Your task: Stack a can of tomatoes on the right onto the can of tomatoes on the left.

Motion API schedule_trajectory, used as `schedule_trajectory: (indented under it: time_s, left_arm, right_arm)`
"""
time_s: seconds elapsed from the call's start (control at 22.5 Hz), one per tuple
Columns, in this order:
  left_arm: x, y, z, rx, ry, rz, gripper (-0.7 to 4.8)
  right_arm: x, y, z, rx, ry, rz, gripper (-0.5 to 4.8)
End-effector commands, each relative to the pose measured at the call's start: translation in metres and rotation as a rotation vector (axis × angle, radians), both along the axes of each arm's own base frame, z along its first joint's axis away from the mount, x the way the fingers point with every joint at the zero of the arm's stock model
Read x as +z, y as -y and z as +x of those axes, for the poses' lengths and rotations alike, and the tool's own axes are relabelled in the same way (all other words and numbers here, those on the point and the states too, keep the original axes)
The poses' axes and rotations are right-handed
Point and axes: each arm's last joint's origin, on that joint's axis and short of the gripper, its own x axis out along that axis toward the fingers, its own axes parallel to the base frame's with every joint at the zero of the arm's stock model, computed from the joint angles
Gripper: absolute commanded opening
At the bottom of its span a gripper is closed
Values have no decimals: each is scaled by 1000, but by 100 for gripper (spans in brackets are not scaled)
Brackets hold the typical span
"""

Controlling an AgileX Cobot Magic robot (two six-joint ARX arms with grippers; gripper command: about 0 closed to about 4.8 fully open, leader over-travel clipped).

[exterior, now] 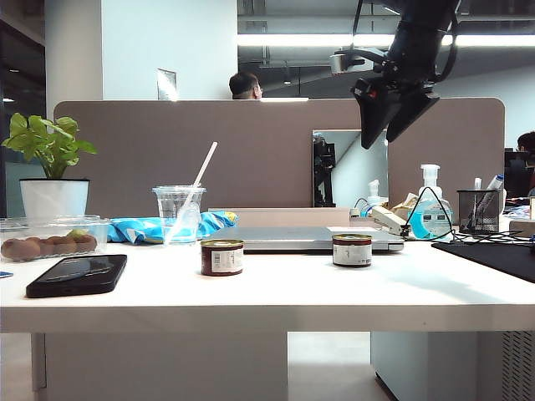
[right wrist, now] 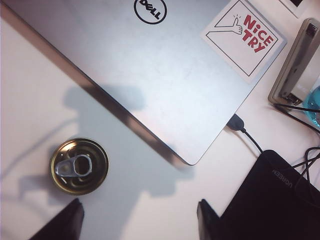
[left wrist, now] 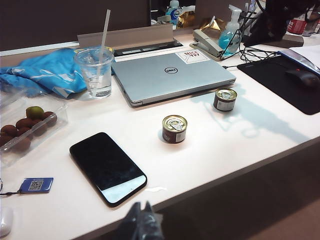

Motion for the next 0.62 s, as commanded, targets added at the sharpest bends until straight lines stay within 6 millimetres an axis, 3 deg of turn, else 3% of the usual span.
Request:
schedule_trajectory:
  time_s: [0.04,0.22,0.53,0.62]
  left_arm:
    - [2,0,0,2,17,-2,-2]
    - [2,0,0,3,17,-2,-2]
    - [2,0,0,3,17,-2,-2]
    - [2,0,0,3,16,-2,-2]
  right_arm:
    - [1,-7,4,-1,-102,8,315]
    - [-15,-14,16,-26,-249,80,316]
    - [-34,-28,25,-9,-295,85,323]
    - [-42,-34,28,1,-307,82,349]
